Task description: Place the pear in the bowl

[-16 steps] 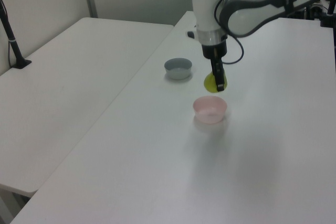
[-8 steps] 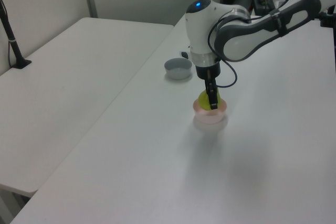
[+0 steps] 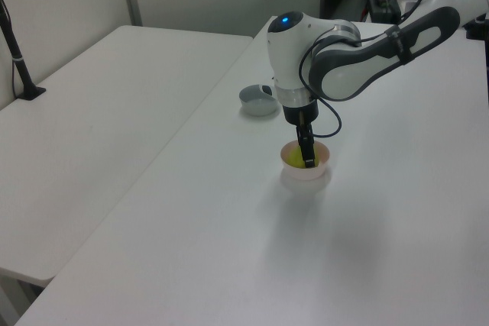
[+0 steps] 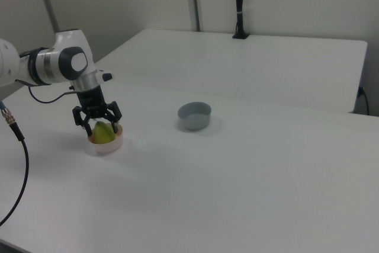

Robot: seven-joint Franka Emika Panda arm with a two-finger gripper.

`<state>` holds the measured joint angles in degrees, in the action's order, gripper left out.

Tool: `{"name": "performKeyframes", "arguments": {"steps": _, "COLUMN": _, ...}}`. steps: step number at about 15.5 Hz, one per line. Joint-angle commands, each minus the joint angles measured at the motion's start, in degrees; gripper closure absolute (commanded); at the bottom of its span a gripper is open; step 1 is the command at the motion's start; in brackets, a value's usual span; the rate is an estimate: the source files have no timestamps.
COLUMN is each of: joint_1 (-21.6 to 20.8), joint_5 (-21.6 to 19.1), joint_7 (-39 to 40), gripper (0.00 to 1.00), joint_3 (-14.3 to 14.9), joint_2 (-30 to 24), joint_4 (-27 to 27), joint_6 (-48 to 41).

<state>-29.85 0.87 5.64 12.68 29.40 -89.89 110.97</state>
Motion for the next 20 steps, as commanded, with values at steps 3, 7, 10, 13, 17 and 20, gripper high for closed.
{"name": "performKeyframes", "arguments": {"steps": 3, "joint_1": -0.5, "joint_5": -0.7, "joint_7": -0.8, "gripper": 0.0, "joint_3": 0.5, "joint_2": -0.8, "joint_4": 0.2, "joint_6": -0.1}}
{"name": "performKeyframes", "arguments": {"steps": 7, "joint_1": 0.4, "joint_5": -0.7, "joint_7": -1.9, "gripper": 0.0, "joint_3": 0.4, "joint_2": -5.5, "joint_4": 0.2, "joint_6": -0.6}}
{"name": "performKeyframes", "arguments": {"steps": 10, "joint_1": 1.5, "joint_5": -0.6, "joint_7": -4.9, "gripper": 0.0, "joint_3": 0.4, "joint_2": -9.8, "joint_4": 0.4, "joint_6": -4.2}}
{"name": "performKeyframes", "arguments": {"steps": 13, "joint_1": 3.4, "joint_5": -0.5, "joint_7": -6.6, "gripper": 0.0, "joint_3": 0.3, "joint_2": -14.4, "joint_4": 0.4, "joint_6": -7.8}}
{"name": "performKeyframes", "arguments": {"steps": 17, "joint_1": 10.1, "joint_5": -0.1, "joint_7": -6.8, "gripper": 0.0, "joint_3": -4.4, "joint_2": -19.5, "joint_4": 0.4, "joint_6": -12.8}}
{"name": "performKeyframes", "arguments": {"steps": 20, "joint_1": 15.7, "joint_5": 0.2, "joint_7": -6.7, "gripper": 0.0, "joint_3": -6.9, "joint_2": -21.1, "joint_4": 0.2, "joint_6": -14.3}}
